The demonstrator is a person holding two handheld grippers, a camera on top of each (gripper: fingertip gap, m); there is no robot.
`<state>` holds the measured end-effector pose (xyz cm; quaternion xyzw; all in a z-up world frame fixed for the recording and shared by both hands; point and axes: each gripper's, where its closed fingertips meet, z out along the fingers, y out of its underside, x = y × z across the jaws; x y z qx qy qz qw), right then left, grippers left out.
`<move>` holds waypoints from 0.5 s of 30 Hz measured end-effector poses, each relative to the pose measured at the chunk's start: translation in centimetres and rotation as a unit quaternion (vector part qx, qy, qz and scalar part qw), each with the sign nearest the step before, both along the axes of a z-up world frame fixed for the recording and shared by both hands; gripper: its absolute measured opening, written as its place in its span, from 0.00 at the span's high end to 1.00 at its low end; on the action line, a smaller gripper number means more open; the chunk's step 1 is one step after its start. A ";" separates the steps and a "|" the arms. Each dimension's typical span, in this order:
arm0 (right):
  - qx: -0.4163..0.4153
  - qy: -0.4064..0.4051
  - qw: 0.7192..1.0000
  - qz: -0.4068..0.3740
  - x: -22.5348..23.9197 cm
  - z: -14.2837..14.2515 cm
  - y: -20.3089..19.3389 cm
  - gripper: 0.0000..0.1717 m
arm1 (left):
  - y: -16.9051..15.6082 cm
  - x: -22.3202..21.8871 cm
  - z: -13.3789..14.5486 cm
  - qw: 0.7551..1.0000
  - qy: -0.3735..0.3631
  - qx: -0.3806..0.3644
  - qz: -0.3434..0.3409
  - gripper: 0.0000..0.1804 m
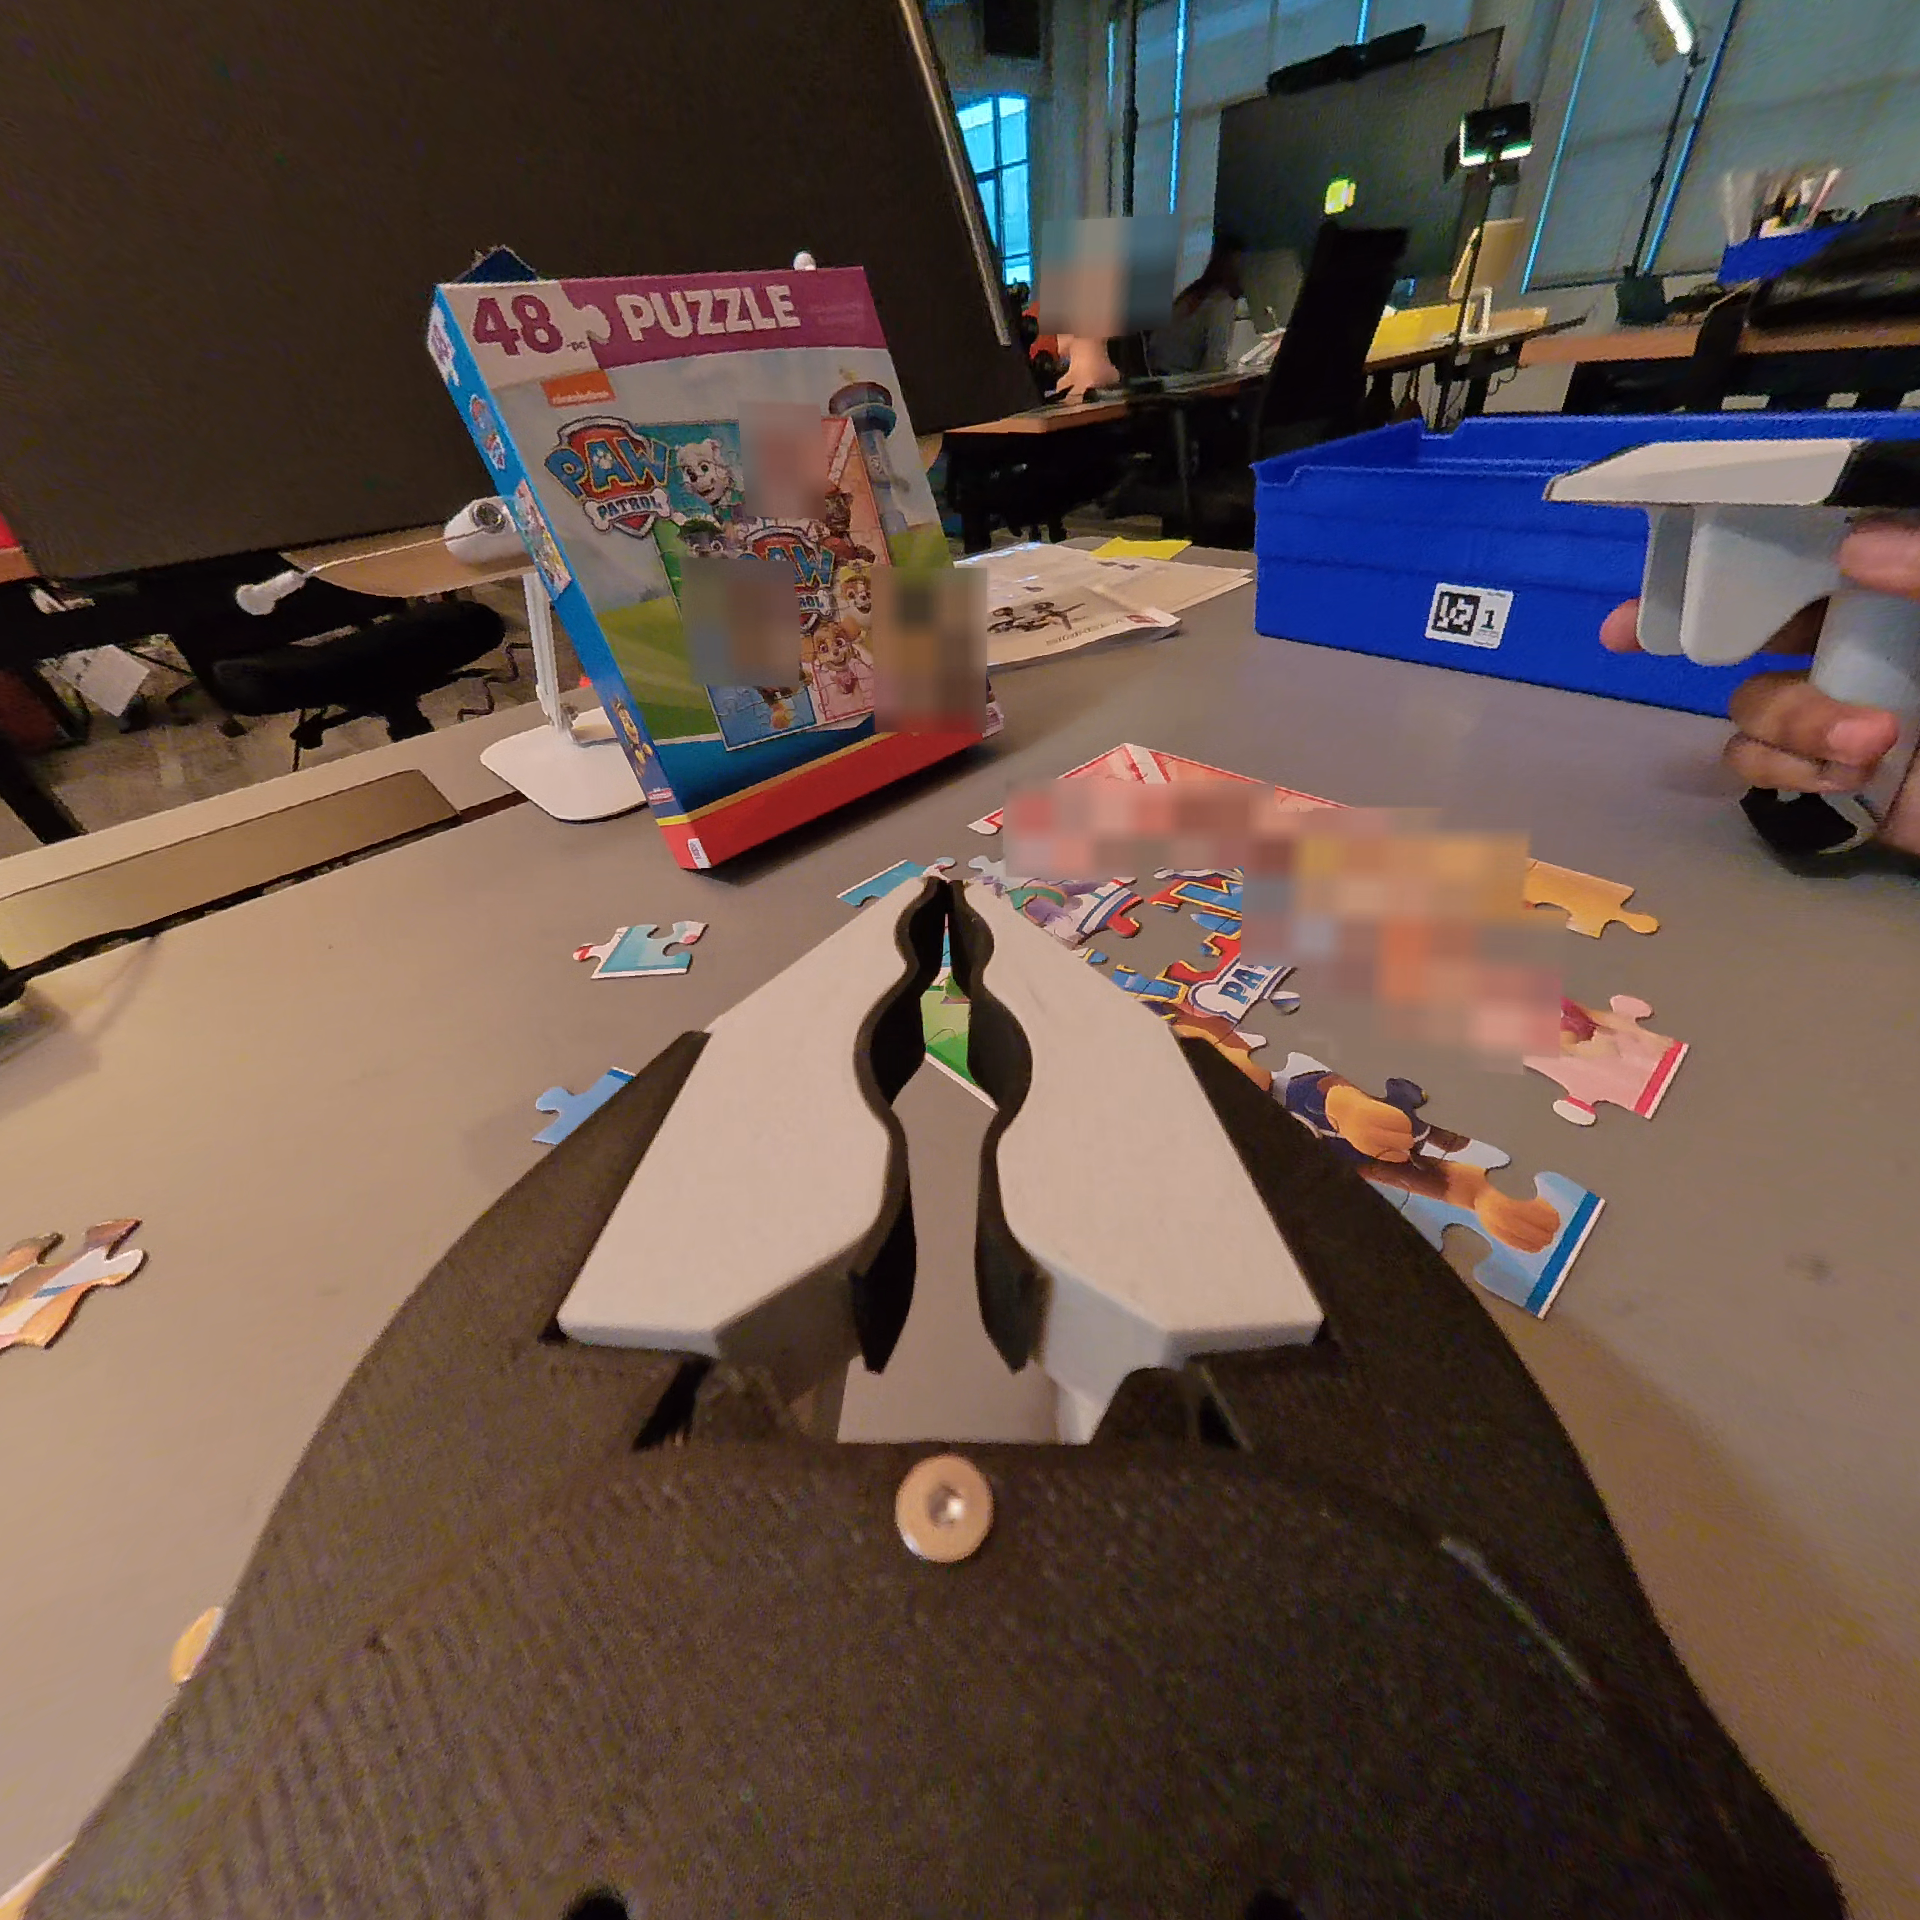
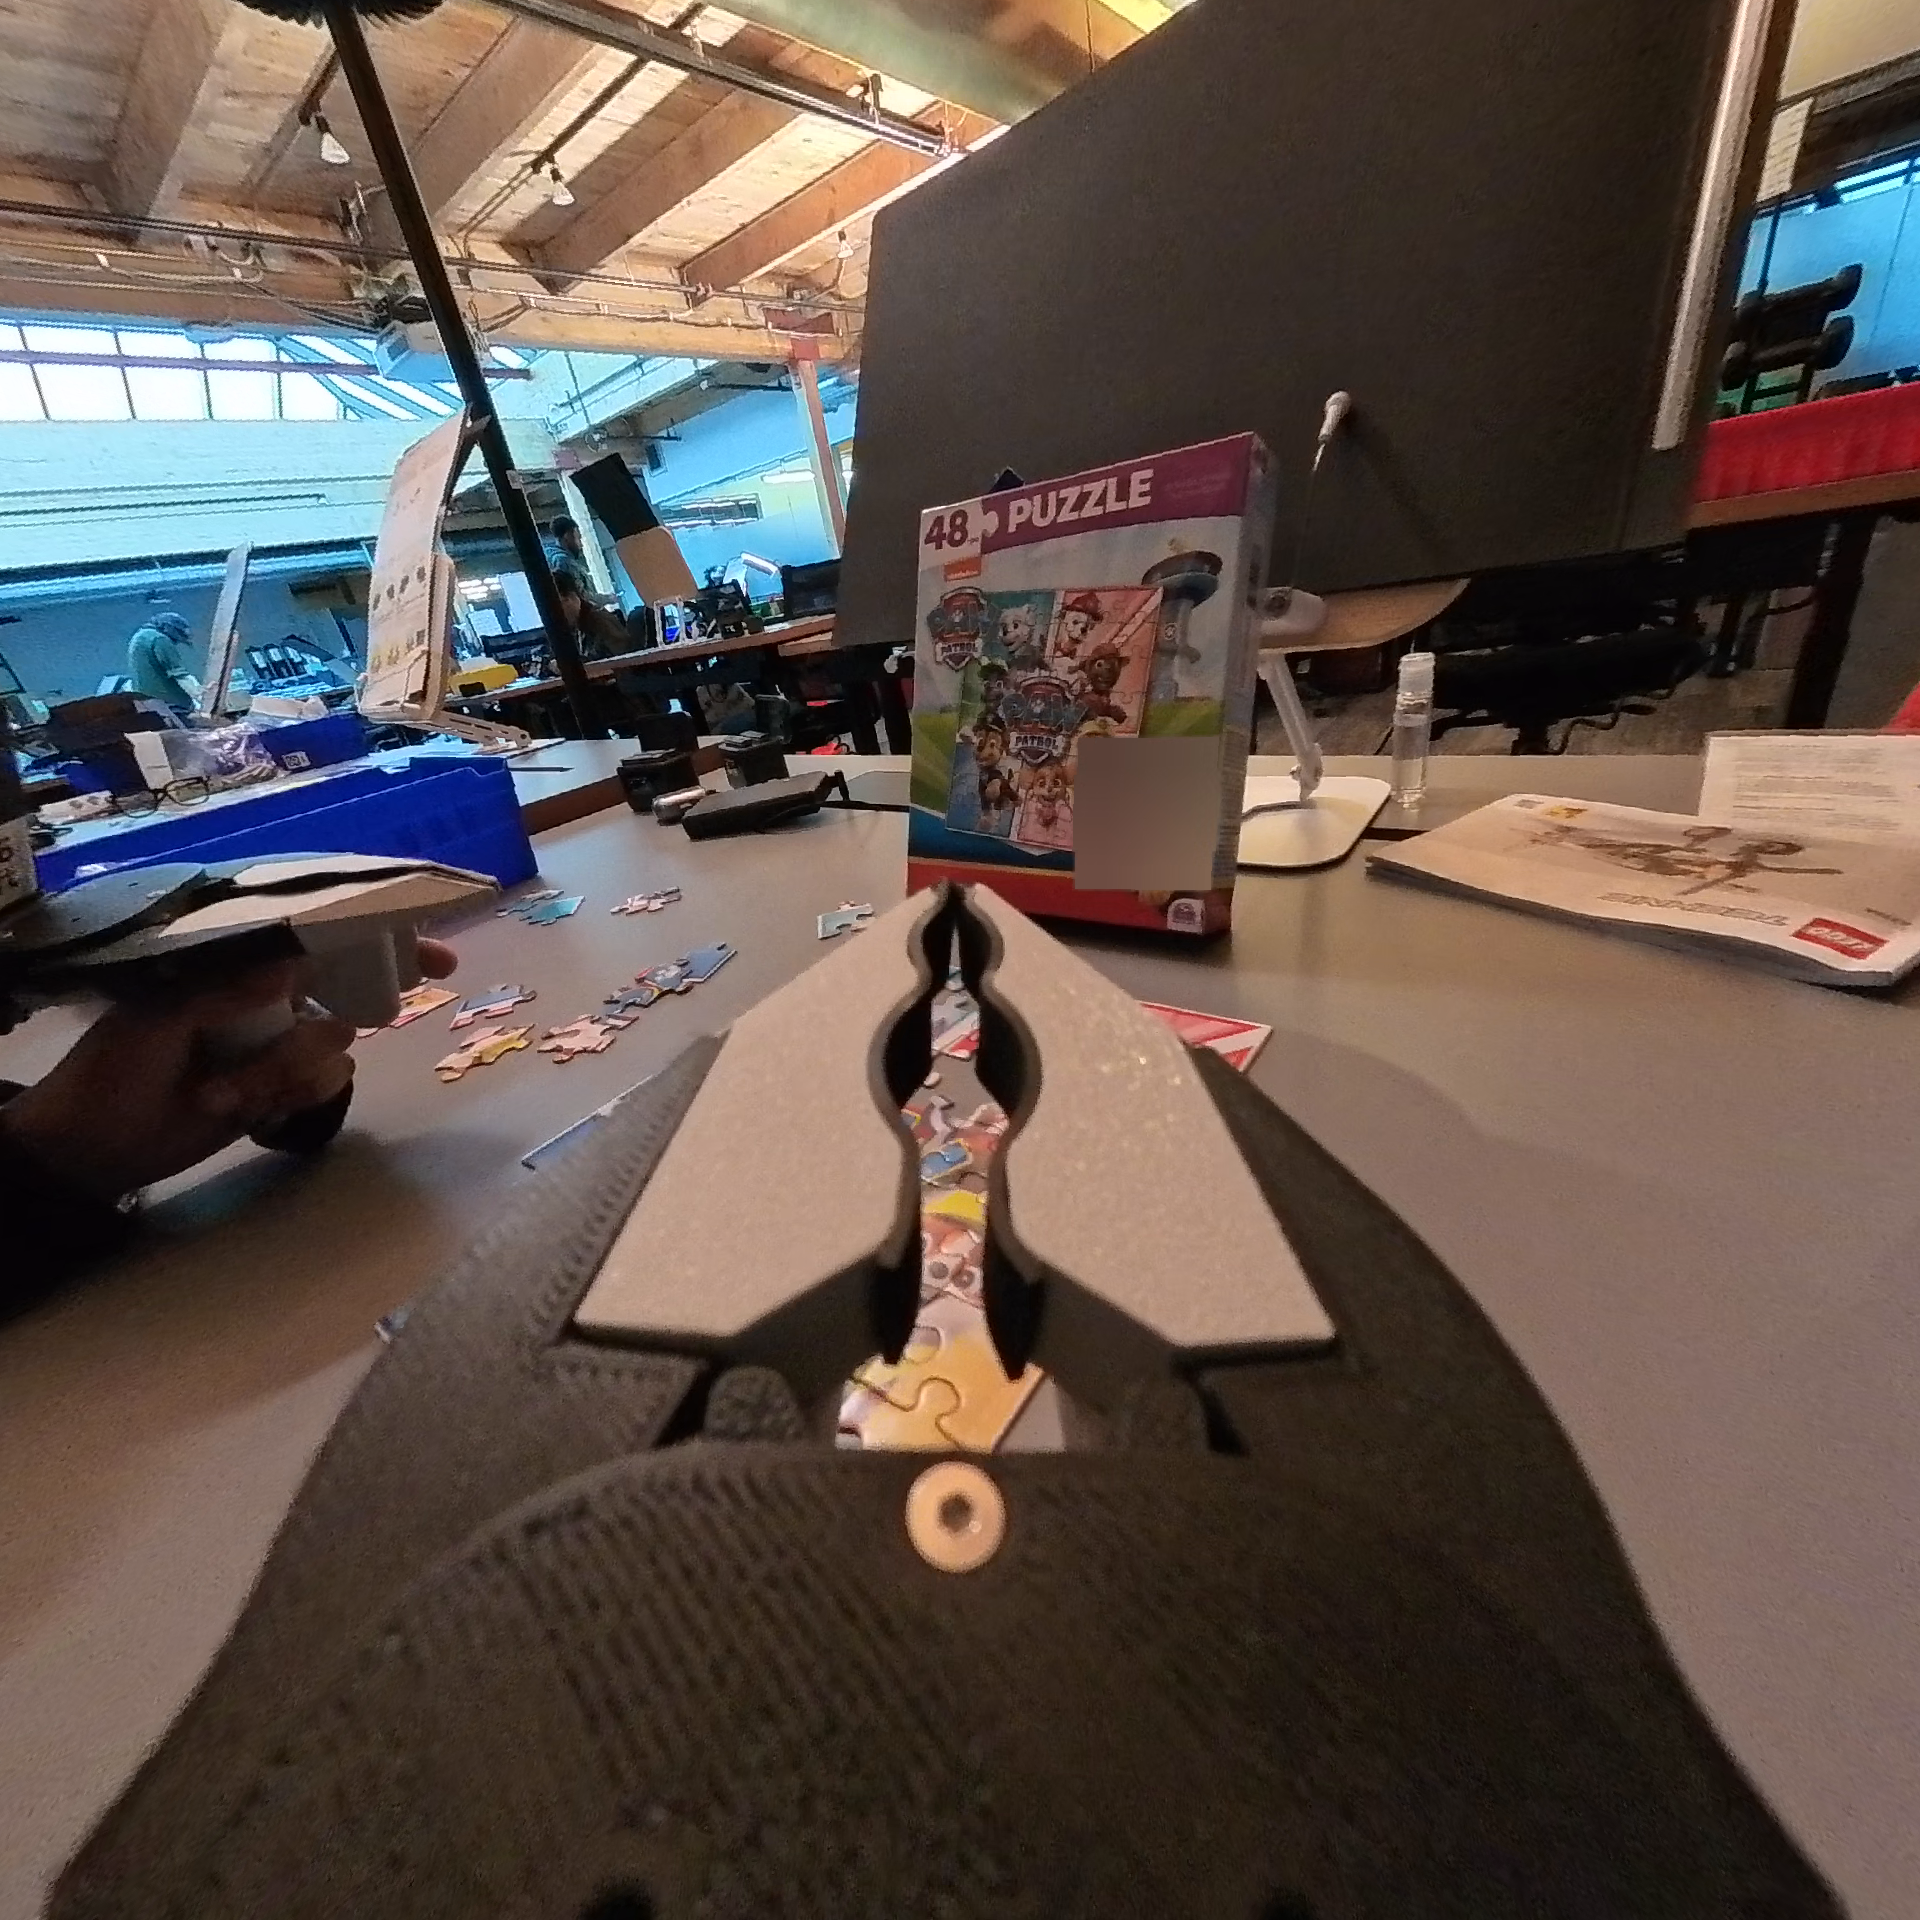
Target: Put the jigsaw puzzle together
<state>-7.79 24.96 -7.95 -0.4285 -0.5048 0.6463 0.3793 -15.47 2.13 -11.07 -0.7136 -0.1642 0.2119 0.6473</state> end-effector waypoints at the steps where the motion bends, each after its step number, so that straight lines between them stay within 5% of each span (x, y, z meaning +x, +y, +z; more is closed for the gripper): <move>1: 0.001 0.000 1.000 -0.001 0.0 0.0 0.0 1.00 | -0.1 -0.1 0.1 1.000 -0.004 0.005 0.001 1.00; 11: -0.002 0.000 1.000 0.000 0.1 0.0 0.1 1.00 | -2.0 -2.1 0.6 0.996 -0.053 0.063 0.041 1.00; 15: -0.011 0.001 1.000 0.003 0.2 0.0 0.2 1.00 | -10.1 -7.1 -0.2 0.967 -0.082 0.037 0.239 0.98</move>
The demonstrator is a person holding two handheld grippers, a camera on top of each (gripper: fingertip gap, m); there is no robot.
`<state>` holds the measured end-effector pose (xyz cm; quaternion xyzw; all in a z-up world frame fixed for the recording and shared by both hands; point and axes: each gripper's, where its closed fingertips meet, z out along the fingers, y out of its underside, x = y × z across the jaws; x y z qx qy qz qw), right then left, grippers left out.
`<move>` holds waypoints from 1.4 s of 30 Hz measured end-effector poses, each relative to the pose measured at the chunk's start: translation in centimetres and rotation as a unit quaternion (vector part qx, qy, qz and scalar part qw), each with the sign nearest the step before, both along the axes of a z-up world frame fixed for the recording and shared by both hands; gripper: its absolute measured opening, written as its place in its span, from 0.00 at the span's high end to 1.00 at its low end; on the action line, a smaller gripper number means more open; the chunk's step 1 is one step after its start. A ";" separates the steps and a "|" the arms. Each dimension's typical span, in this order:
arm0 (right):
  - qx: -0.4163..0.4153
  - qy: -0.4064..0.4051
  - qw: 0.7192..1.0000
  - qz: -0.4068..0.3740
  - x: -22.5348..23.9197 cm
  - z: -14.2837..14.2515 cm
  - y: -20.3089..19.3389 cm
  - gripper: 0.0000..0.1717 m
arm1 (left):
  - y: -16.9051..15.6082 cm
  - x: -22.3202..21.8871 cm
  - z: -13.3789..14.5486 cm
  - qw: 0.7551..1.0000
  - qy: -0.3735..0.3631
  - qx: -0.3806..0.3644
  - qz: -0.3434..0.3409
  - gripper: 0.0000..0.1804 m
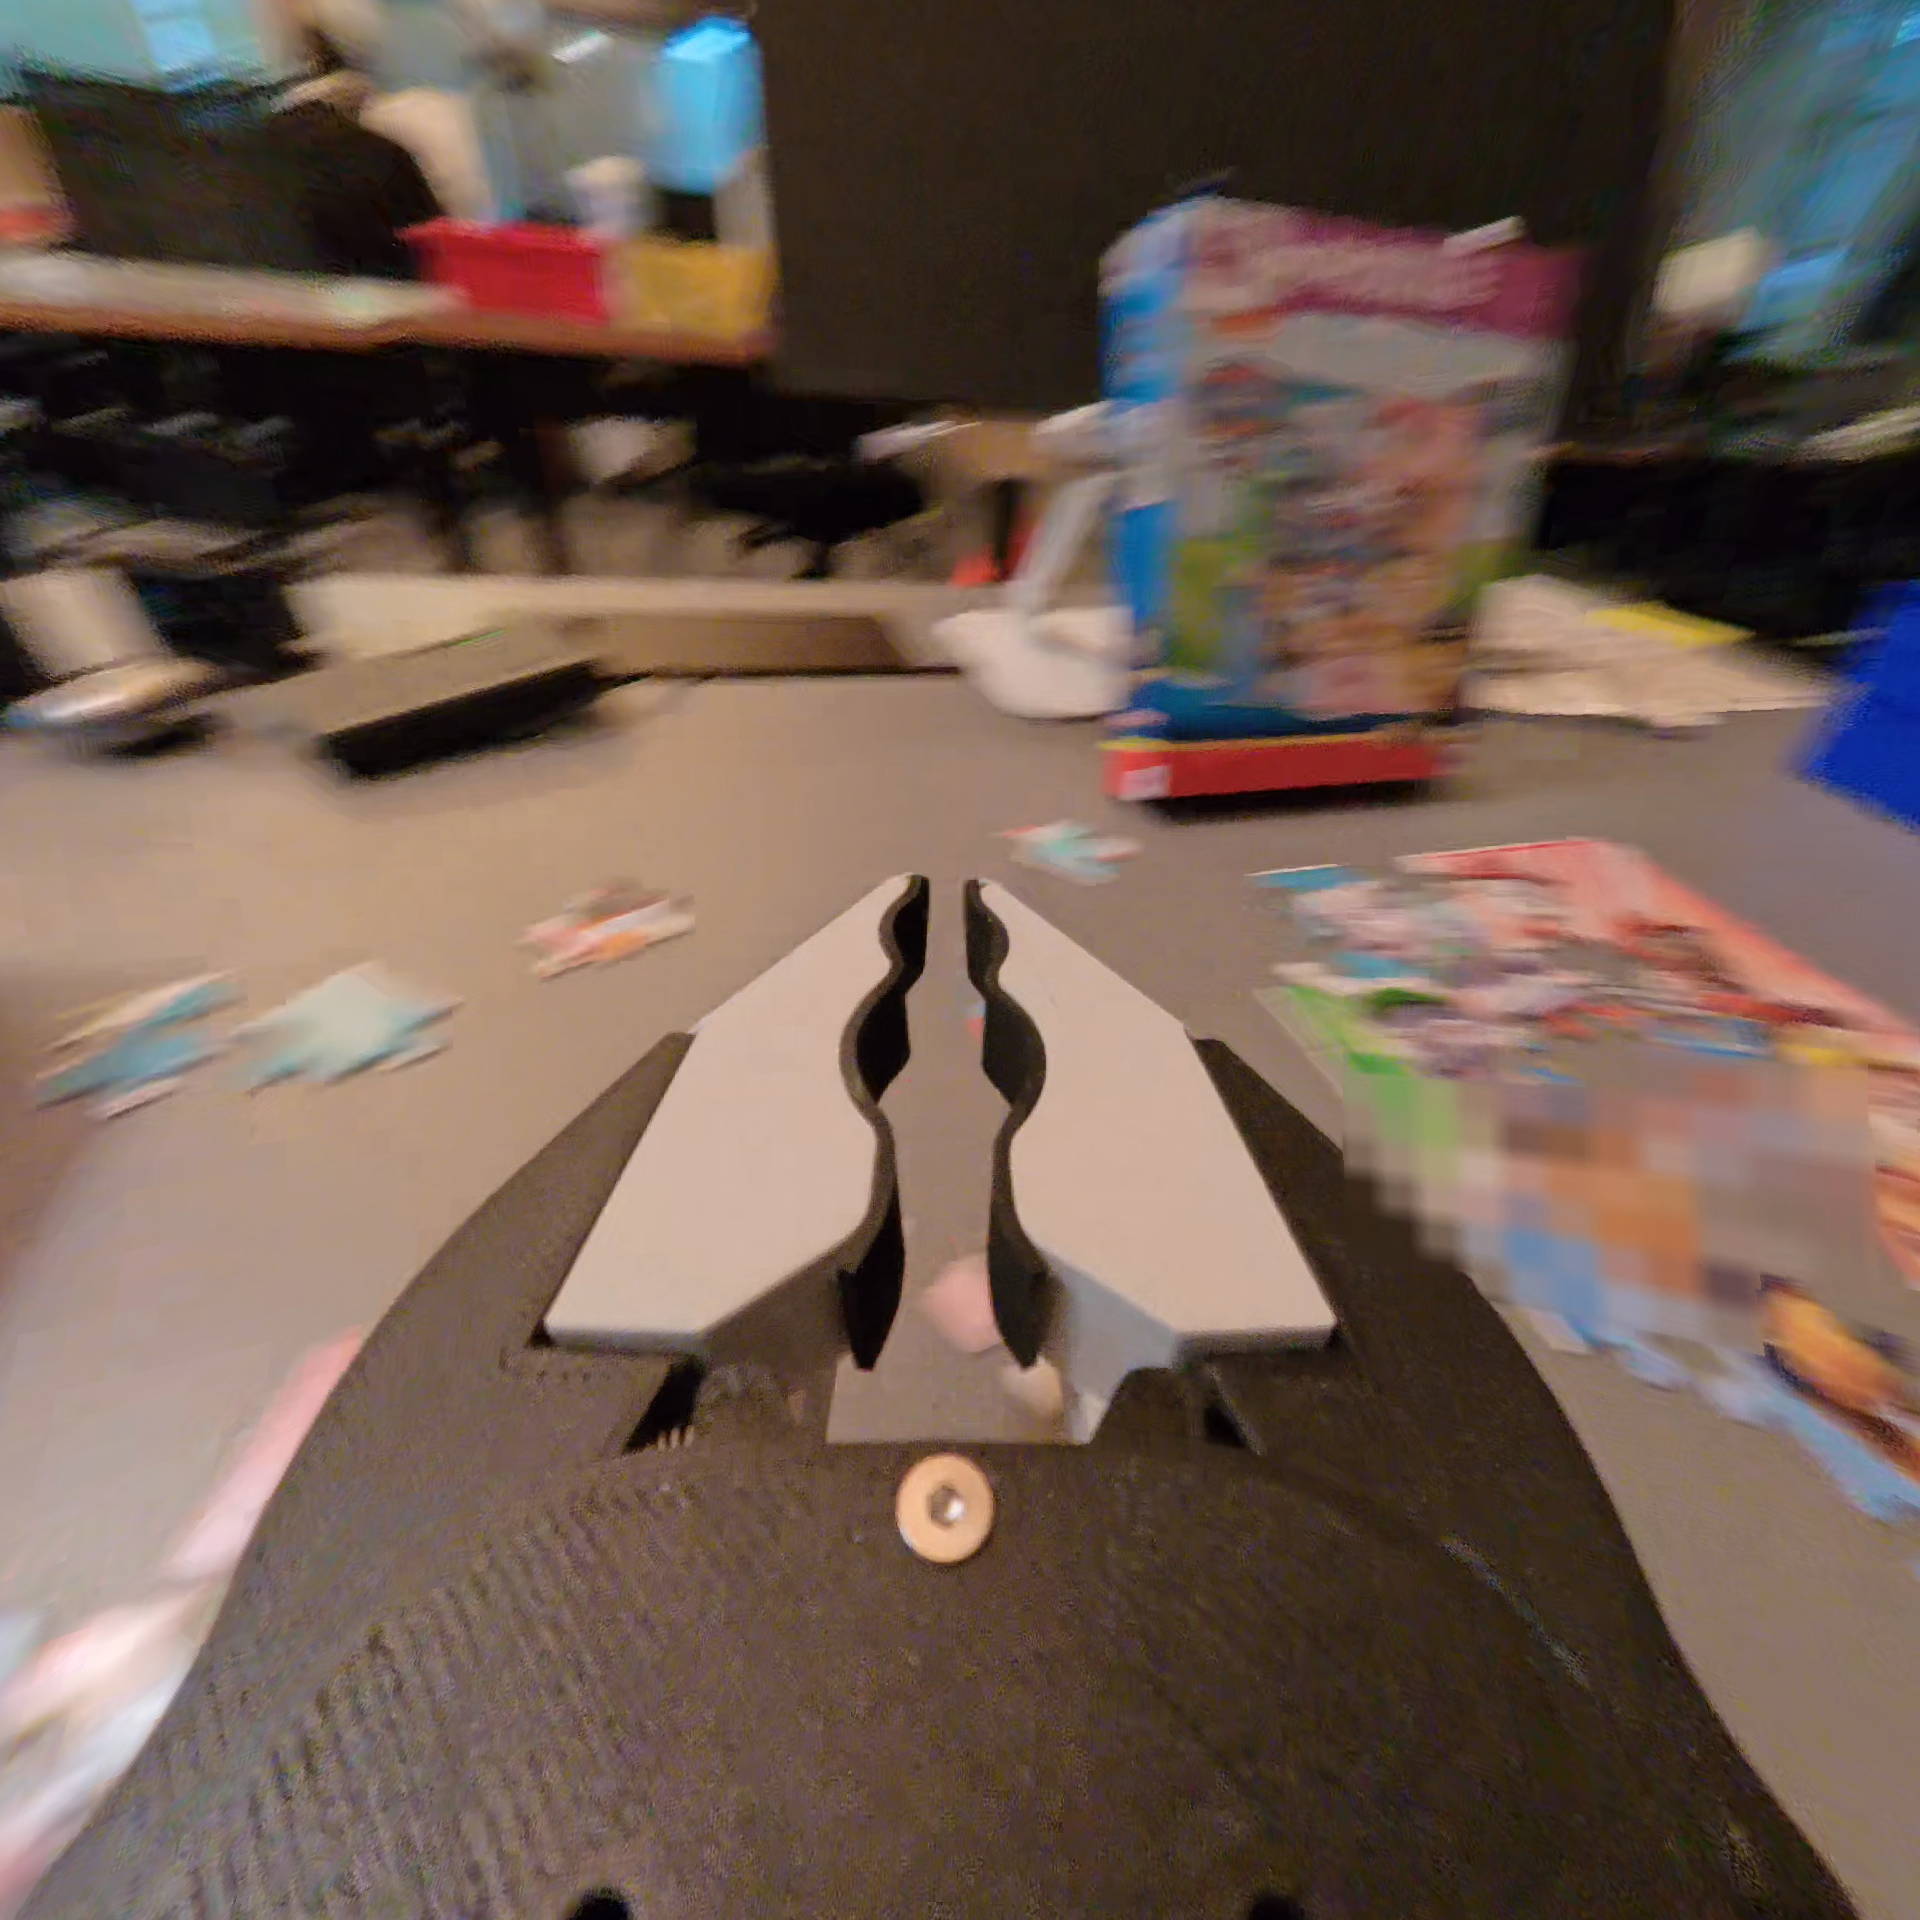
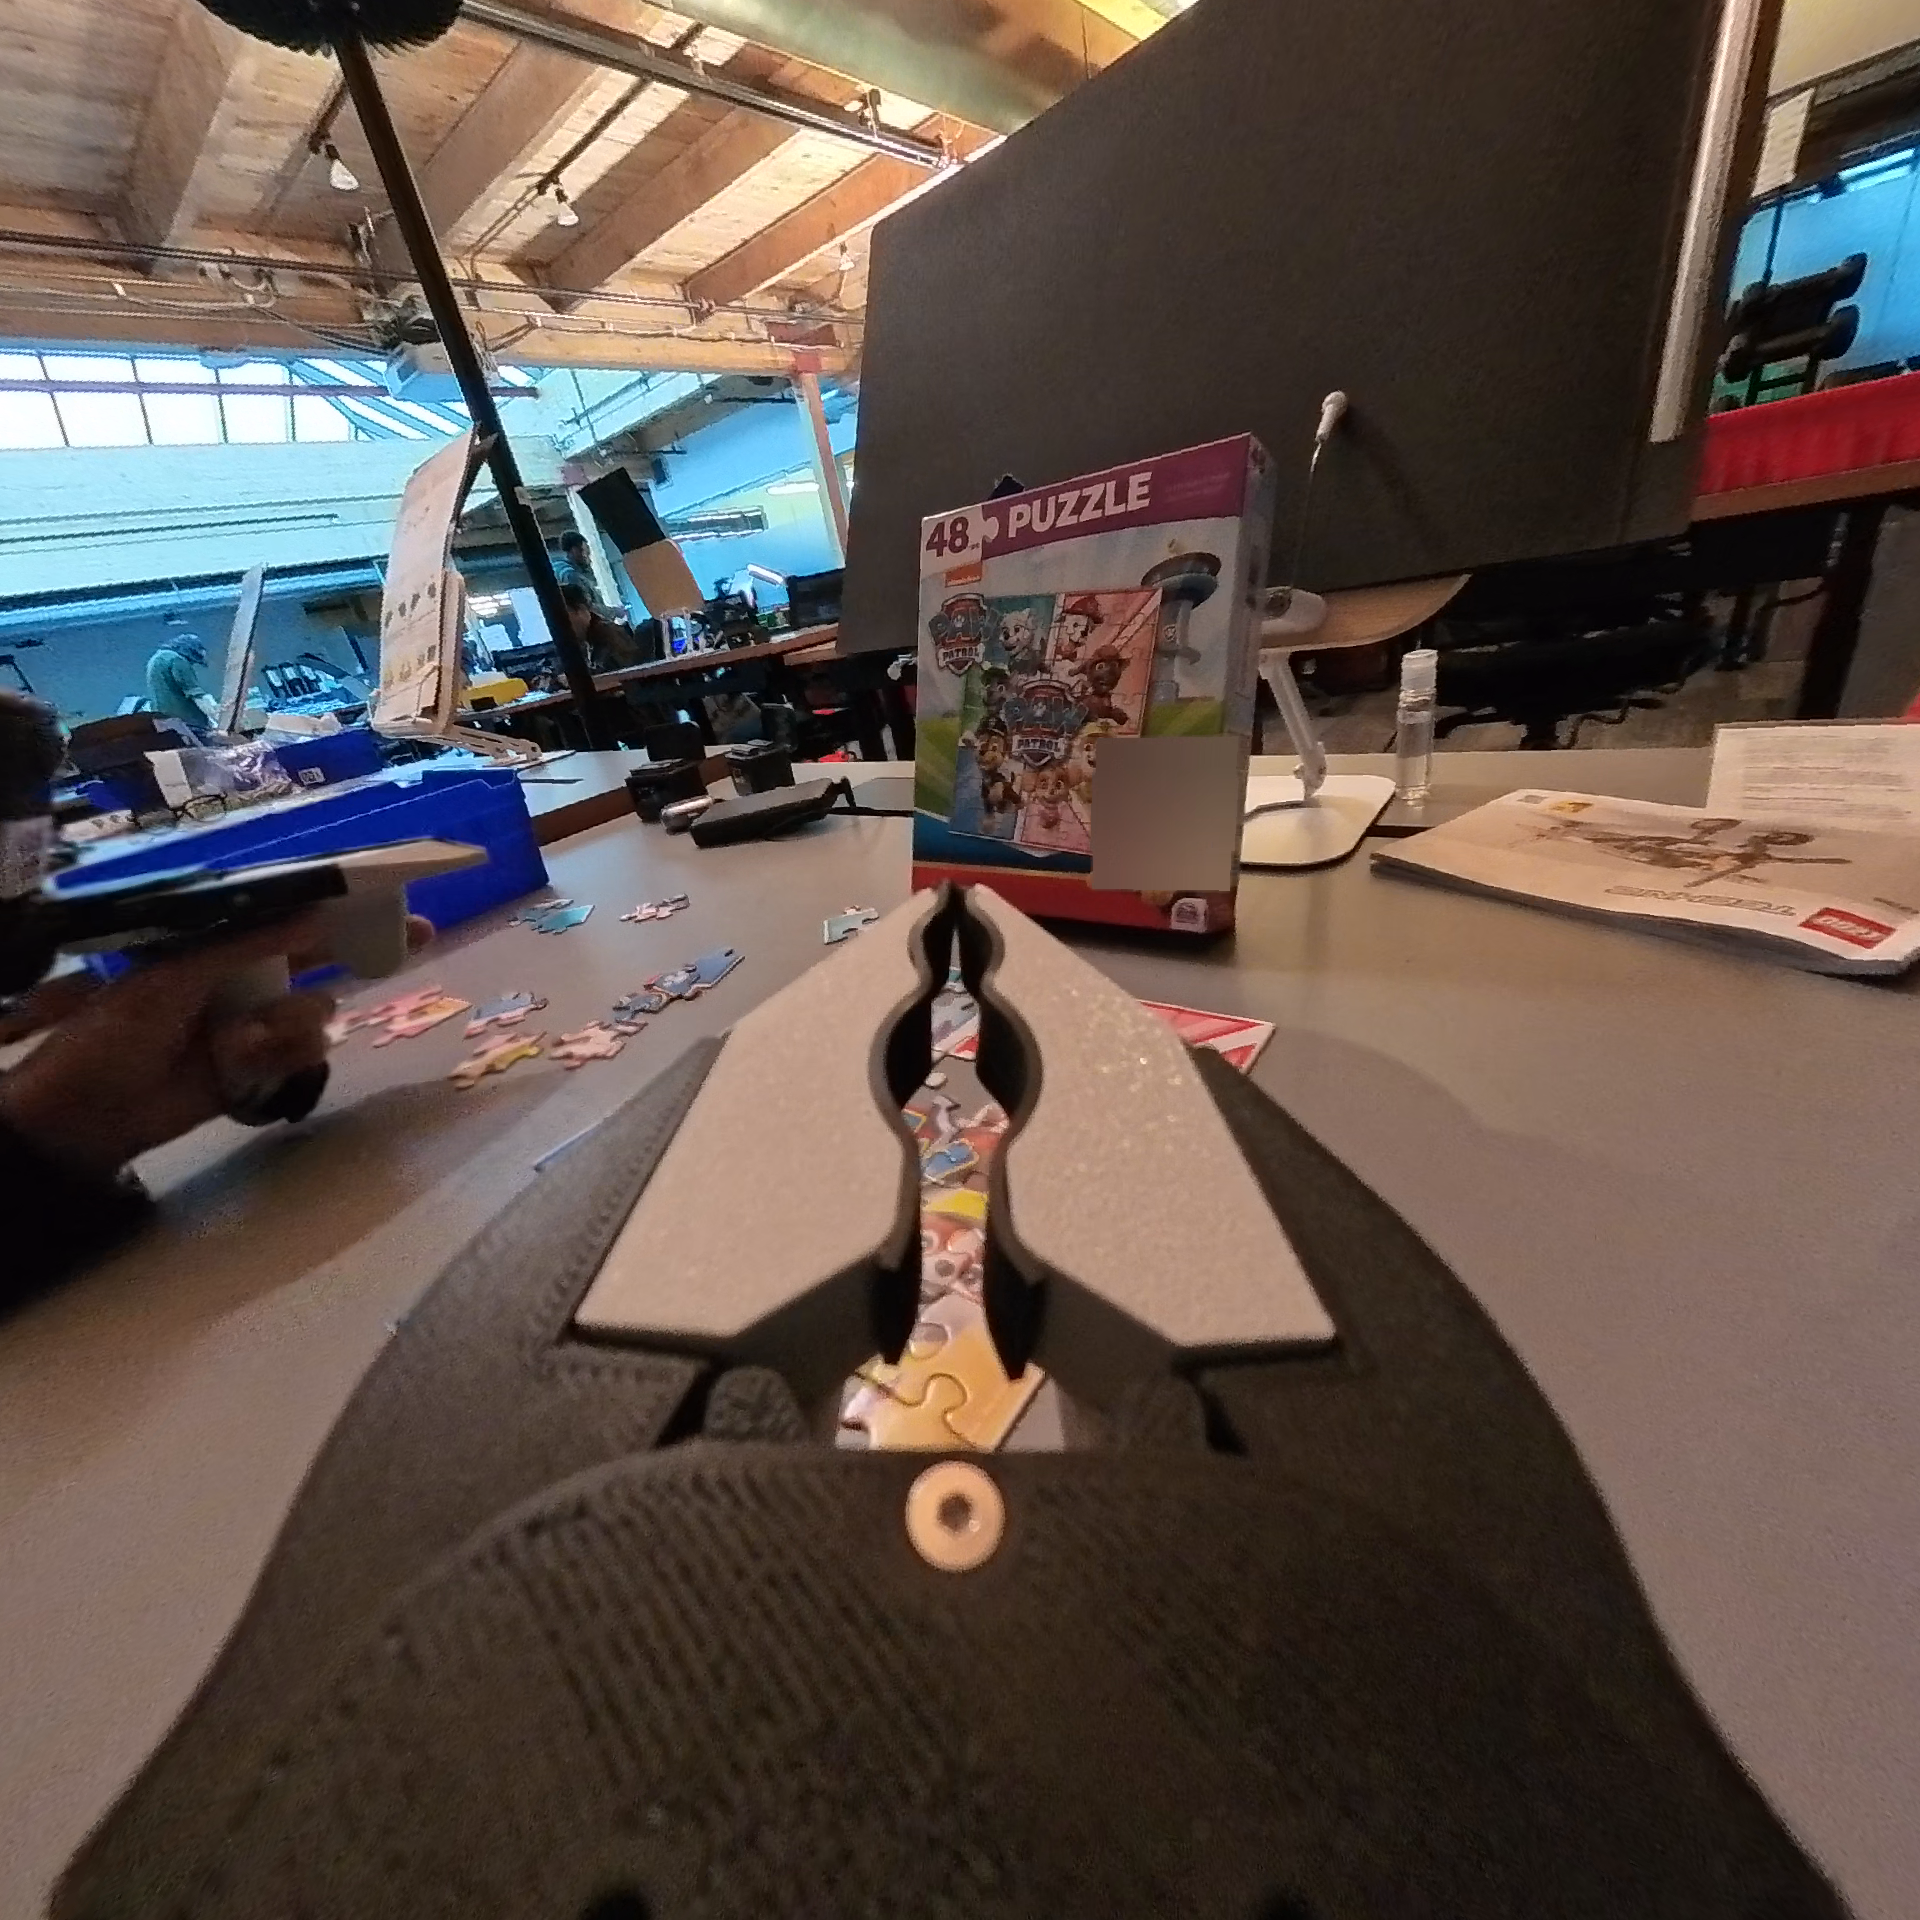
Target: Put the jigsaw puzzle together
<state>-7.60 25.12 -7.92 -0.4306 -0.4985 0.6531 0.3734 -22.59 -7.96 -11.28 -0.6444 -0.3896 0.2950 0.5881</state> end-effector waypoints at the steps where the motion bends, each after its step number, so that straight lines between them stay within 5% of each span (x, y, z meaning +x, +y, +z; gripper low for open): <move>1: -0.004 0.000 1.000 0.001 0.0 0.0 0.0 1.00 | -3.3 -1.1 -0.4 0.998 -0.021 -0.034 0.058 0.95; 4: -0.018 0.001 1.000 0.007 0.1 0.1 0.1 1.00 | -12.1 -2.0 -1.6 0.969 -0.101 -0.155 0.162 0.81; 6: -0.026 -0.002 1.000 0.011 0.0 0.1 0.1 1.00 | -16.6 -1.2 -3.0 0.946 -0.176 -0.191 0.193 0.80; 11: -0.024 -0.004 1.000 0.015 -0.4 0.1 -0.1 1.00 | -20.1 1.7 -7.7 0.915 -0.323 -0.183 0.159 0.82; 17: 0.013 -0.003 1.000 0.010 -0.5 0.0 -0.8 1.00 | -20.6 1.4 -9.9 0.908 -0.342 -0.177 0.165 0.85; 24: 0.021 -0.001 1.000 0.009 -0.3 0.0 -0.9 1.00 | -19.5 1.1 -9.5 0.916 -0.328 -0.179 0.145 1.00; 30: 0.002 0.000 1.000 0.013 -0.2 0.1 -0.7 1.00 | -18.1 1.1 -6.1 0.937 -0.278 -0.168 0.131 1.00; 42: 0.005 -0.003 1.000 0.014 -0.3 0.0 -0.7 1.00 | -20.8 1.5 -6.9 0.924 -0.303 -0.169 0.162 0.90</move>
